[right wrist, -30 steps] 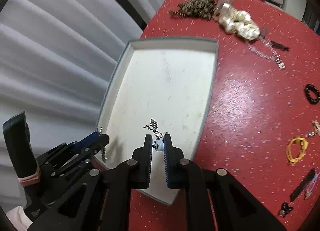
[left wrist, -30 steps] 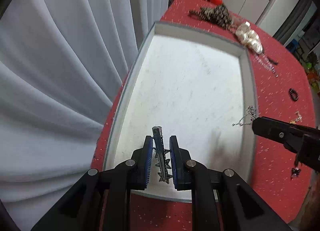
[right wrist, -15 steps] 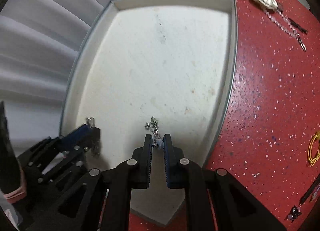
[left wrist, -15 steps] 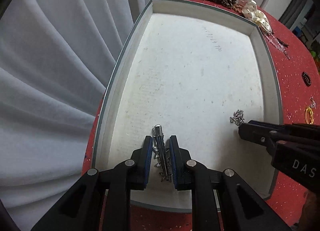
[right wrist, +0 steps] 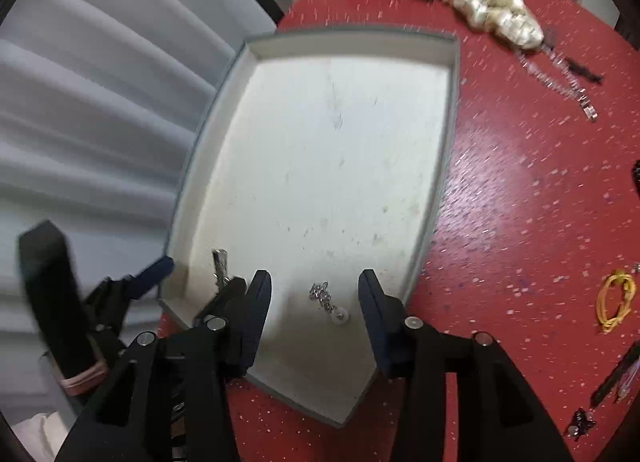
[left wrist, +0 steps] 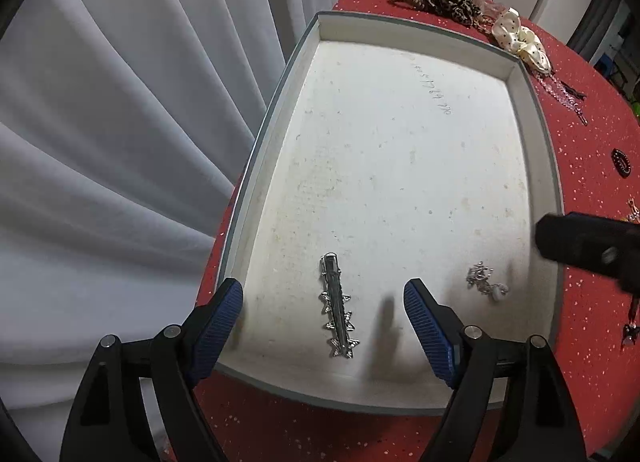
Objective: Organize jewelry
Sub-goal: 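Move both open tools back over the remaining jewelry, then grasp the black coiled hair tie with the left tool while the right tool grasps the lavender hair tie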
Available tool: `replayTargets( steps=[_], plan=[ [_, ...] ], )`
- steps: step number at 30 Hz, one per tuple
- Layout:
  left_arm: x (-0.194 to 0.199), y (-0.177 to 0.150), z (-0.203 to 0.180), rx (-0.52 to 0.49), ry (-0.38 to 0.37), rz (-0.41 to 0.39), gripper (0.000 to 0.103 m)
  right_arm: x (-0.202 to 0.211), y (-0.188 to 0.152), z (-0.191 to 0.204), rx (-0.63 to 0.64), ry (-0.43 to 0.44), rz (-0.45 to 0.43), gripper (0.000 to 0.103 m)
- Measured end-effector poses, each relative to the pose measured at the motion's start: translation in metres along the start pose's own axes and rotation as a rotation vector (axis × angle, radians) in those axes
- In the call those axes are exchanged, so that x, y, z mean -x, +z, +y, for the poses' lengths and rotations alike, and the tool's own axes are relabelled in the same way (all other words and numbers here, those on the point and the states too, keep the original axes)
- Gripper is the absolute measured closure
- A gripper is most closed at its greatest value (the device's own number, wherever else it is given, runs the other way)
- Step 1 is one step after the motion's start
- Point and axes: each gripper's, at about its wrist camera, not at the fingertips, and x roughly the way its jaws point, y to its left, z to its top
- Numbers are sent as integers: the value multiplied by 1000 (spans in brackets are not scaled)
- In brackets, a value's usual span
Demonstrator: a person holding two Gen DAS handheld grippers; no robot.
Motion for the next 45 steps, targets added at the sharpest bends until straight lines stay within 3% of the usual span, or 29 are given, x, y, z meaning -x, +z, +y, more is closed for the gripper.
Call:
replayTargets(
  steps=[3, 5, 14, 27, 35, 45],
  plan=[
    [8, 0, -3, -7, 11, -8, 18, 19, -2, -7, -24, -1, -22, 52],
    [15, -1, -7, -8, 21, -17, 0, 30, -5, -16, -41, -6, -32, 48],
    [53, -7, -40, -100, -4, -69, 0, 79, -40, -72, -165, -60, -81, 30],
    [92, 6, -162, -307, -133, -115, 0, 133, -115, -193, -408, -183, -120, 30],
    [85, -1, -227, -406, -172, -77, 0, 150, -152, -254, -502, -261, -109, 30],
    [56, 19, -273, -393, -189, -45, 0, 138, -170, -296, -495, -310, -65, 30]
  ],
)
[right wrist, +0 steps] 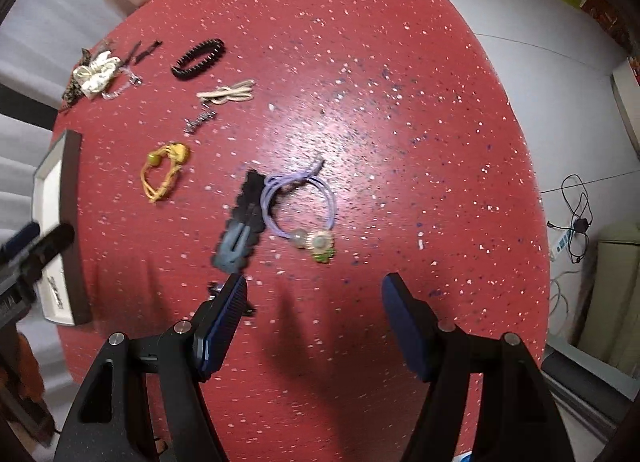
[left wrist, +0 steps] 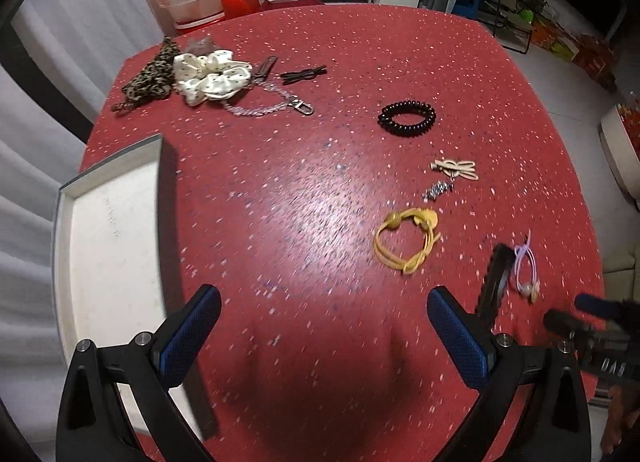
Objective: Organize jewelry
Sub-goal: 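Grasp the black coiled hair tie with the left tool while the right tool grasps the lavender hair tie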
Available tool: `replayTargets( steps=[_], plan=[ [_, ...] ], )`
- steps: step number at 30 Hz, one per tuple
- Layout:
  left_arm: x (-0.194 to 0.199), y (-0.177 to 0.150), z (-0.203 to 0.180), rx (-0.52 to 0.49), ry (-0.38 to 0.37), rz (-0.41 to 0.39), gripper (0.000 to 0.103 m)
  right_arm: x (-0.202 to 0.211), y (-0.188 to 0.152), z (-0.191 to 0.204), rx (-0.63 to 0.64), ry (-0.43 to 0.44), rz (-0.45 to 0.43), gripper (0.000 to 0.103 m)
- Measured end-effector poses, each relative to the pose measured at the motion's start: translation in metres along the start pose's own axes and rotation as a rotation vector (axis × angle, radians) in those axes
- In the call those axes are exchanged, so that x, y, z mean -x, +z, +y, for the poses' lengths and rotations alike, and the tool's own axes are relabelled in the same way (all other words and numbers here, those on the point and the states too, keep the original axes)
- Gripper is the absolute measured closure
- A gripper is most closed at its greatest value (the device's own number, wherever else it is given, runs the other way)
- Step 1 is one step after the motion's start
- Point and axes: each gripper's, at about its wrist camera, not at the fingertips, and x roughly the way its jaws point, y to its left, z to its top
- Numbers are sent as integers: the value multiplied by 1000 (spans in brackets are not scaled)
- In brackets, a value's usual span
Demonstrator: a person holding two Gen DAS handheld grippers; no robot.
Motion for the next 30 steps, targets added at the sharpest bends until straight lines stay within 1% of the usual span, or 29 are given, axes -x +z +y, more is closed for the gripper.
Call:
replayTargets(
  steps=[7, 12, 17, 19, 22, 30],
  plan=[
    [-23, 14, -28, -63, -34, 8, 0, -22, 8, 0, 44, -7, 10, 30],
    [-39, 28, -48, -80, -56, 9, 0, -38, 13, 3, 76, -14, 16, 30],
    [-54, 41, -64, -111, -58, 4, 0, -44, 18, 11, 140, -64, -16, 26],
    [-59, 47, -68, -117, -56, 0, 0, -45, 19, 14, 158, -96, -31, 26],
    [-64, 61, -70, -109, -51, -11, 0, -48, 25, 18, 166, -131, -52, 26],
    [-87, 113, -65, -39, -37, -43, 0, -47, 42, 5, 149, -130, -99, 25]
  ],
)
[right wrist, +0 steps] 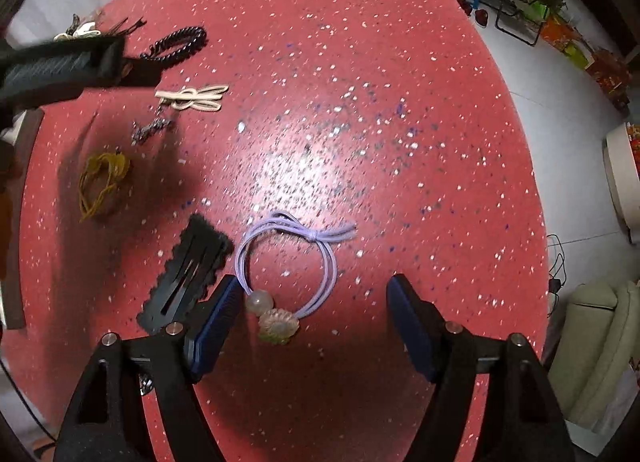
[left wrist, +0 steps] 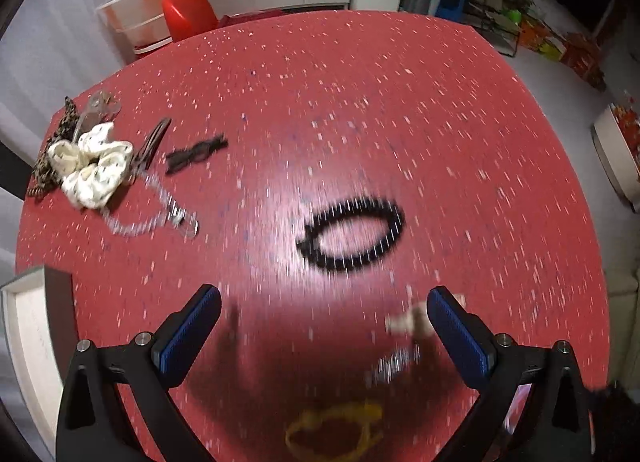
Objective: Organize jewelry
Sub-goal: 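Grasp the black coiled hair tie with the left tool while the right tool grasps the lavender hair tie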
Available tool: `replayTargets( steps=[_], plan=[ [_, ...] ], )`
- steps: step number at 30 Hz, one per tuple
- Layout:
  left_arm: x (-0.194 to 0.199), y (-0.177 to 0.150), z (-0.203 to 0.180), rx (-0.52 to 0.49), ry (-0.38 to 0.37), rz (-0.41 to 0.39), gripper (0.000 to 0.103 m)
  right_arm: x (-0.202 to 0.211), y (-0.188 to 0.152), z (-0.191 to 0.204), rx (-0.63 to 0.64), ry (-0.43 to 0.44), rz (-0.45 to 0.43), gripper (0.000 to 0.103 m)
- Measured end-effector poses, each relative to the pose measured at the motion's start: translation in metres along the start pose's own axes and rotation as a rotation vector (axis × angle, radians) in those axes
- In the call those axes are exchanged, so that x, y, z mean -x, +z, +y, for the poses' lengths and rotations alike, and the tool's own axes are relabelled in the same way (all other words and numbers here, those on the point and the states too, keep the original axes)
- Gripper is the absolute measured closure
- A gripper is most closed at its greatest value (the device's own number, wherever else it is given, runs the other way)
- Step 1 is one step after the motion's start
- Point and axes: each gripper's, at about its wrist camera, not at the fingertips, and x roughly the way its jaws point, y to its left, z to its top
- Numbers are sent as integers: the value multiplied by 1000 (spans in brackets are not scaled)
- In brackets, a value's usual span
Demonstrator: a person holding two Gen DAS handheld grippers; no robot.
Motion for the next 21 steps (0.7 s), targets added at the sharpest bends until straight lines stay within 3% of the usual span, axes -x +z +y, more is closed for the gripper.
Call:
replayTargets(
  steps=[8, 13, 16, 18, 21],
  plan=[
    [-26, 26, -19, -124, 25, -22, 0, 3, 4, -8, 24, 9, -8, 24],
    [-34, 32, -20, -122, -1, -12, 1, 3, 1, -9, 27, 10, -9, 24],
    [-32, 34, -21, -131, -30, -14, 12, 4, 1, -7, 28, 8, -10, 24],
    [-27, 34, -24, -143, -35, -30, 33, 4, -1, -6, 27, 8, -10, 24],
    [-22, 35, -22, -134, -42, -29, 51, 9, -3, -1, 36, 12, -13, 29]
  ],
)
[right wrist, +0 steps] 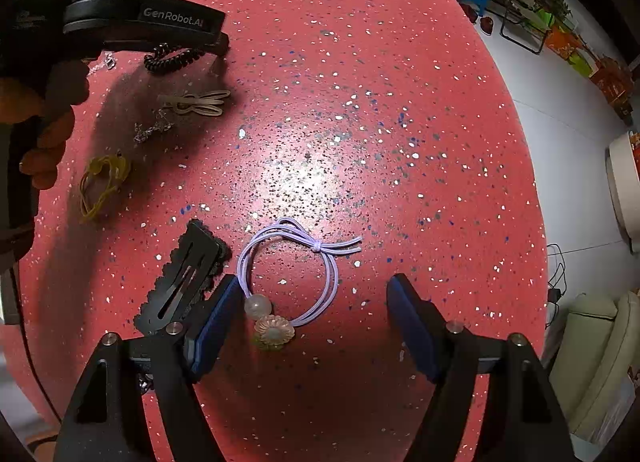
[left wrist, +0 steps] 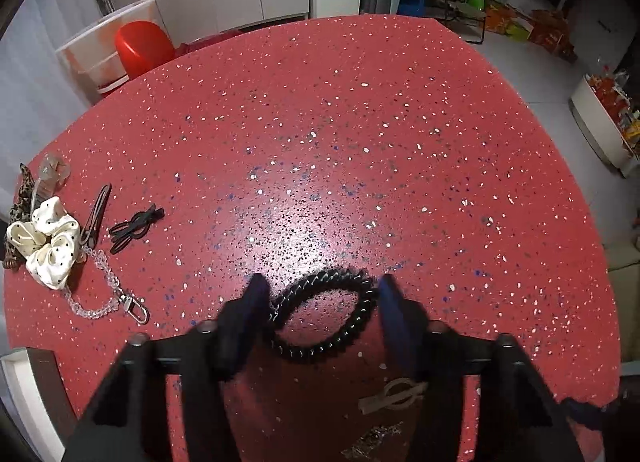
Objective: Organize jewelry
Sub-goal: 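Grasp the black coiled hair tie with the left tool while the right tool grasps the lavender hair tie, then carry both hair ties into the white tray and open both tools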
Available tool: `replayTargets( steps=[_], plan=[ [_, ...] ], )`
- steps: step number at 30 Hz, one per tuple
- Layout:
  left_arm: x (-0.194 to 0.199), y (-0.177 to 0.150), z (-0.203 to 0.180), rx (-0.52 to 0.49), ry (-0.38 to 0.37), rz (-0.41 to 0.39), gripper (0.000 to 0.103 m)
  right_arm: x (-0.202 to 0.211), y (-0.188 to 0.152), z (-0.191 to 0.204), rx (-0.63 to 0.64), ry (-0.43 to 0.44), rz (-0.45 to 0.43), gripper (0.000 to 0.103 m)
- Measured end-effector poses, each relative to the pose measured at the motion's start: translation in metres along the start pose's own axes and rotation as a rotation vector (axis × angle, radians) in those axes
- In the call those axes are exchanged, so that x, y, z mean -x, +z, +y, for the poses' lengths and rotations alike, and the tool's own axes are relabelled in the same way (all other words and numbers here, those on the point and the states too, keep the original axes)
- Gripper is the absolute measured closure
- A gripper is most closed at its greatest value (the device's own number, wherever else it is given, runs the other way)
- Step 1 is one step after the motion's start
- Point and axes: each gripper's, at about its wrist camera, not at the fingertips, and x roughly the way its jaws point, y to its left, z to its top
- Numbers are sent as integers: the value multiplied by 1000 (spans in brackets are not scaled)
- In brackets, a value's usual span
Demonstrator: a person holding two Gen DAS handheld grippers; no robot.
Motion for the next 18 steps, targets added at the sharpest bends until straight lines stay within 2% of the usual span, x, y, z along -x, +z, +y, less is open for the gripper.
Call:
replayTargets(
  steps=[2, 3, 5, 6, 7, 8, 13, 18],
  plan=[
    [2, 0, 1, 6, -13, 2, 59, 3, 0, 4, 9, -2, -7, 41],
    [3, -1, 3, 8, -20, 1, 70, 4, 0, 4, 7, 2, -9, 45],
    [6, -2, 7, 15, -33, 5, 91, 7, 0, 6, 0, 3, -12, 66],
    [10, -7, 5, 24, -40, 4, 91, 7, 1, 5, -4, 2, -14, 74],
    [14, -8, 8, 35, -47, 2, 91, 6, 1, 4, -8, 10, -12, 91],
    [17, -8, 11, 41, -52, -2, 91, 7, 2, 2, -19, 20, -8, 98],
    [43, -22, 12, 40, -70, -22, 91, 9, 2, -22, -152, 139, 6, 99],
    [70, -40, 19, 62, -99, -25, 91, 21, 0, -37, -207, 195, 2, 99]
  ],
)
